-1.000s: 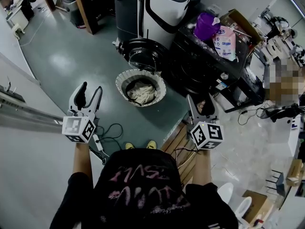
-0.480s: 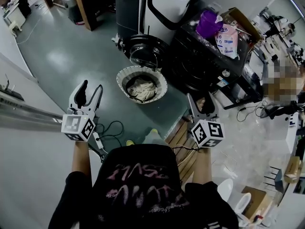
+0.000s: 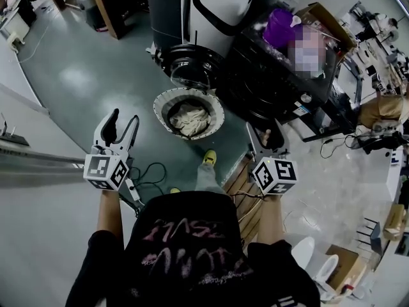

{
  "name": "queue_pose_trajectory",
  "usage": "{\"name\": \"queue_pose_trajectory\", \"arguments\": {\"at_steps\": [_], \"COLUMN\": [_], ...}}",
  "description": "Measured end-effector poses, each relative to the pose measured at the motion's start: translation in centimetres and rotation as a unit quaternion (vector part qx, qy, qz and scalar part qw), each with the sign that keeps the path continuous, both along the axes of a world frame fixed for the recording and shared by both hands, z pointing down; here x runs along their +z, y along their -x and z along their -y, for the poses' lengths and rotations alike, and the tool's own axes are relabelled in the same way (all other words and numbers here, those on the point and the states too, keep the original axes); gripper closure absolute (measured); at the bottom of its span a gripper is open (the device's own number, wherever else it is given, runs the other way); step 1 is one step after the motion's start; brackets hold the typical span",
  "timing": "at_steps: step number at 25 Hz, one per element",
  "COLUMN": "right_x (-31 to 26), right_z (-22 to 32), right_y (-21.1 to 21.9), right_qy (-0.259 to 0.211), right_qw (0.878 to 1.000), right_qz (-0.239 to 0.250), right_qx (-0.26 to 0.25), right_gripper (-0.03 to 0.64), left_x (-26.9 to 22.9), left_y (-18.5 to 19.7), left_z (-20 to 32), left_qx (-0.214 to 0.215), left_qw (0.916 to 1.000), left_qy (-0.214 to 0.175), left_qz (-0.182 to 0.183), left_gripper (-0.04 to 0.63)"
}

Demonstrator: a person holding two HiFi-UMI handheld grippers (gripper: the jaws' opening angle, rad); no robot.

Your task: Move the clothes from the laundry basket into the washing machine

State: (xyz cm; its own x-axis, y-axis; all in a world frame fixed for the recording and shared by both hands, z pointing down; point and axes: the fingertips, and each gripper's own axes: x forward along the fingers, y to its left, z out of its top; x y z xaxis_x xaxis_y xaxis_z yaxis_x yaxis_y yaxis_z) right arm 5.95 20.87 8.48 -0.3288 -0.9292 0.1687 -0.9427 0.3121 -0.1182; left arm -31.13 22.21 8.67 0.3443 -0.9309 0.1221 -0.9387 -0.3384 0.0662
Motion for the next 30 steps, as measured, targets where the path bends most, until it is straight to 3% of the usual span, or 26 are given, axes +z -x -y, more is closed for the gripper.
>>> {"name": "queue_pose_trajectory", "arguments": {"at_steps": [11,18,23,30], "right_x": [4.5,8.2,11.5,15.2], "right_z": [11.6,19.4,21.9,22.9], "right_y": [-2.4,-3.5,-3.0,-1.2], "right_qy": [0.045,0.084,0.112,0.153], "right_qw": [0.998,0.992,0.984,0.975], "right_qz": [0.007,-0.003,-0.041,-0.034], "right_qx": [-0.035,-0.089,-0.136,-0.158], "right_gripper": [0.282,0.282,0.282,0.282], "left_x": [4.1,7.3,9.5,12.9], "left_y": [-3.2,-6.0,-6.9,-6.2], "left_z": [10.0,16.2,18.4,20.1], "left_qx": [-0.004,-0.005,-0.003,0.013], "left_qw": [0.9985,0.9928,0.9875,0.981], "left_qy": [0.053,0.102,0.132,0.167], "left_qz": [0.015,0.062,0.087,0.097], "left_gripper": [0.334,0.334,0.334,0.334]}}
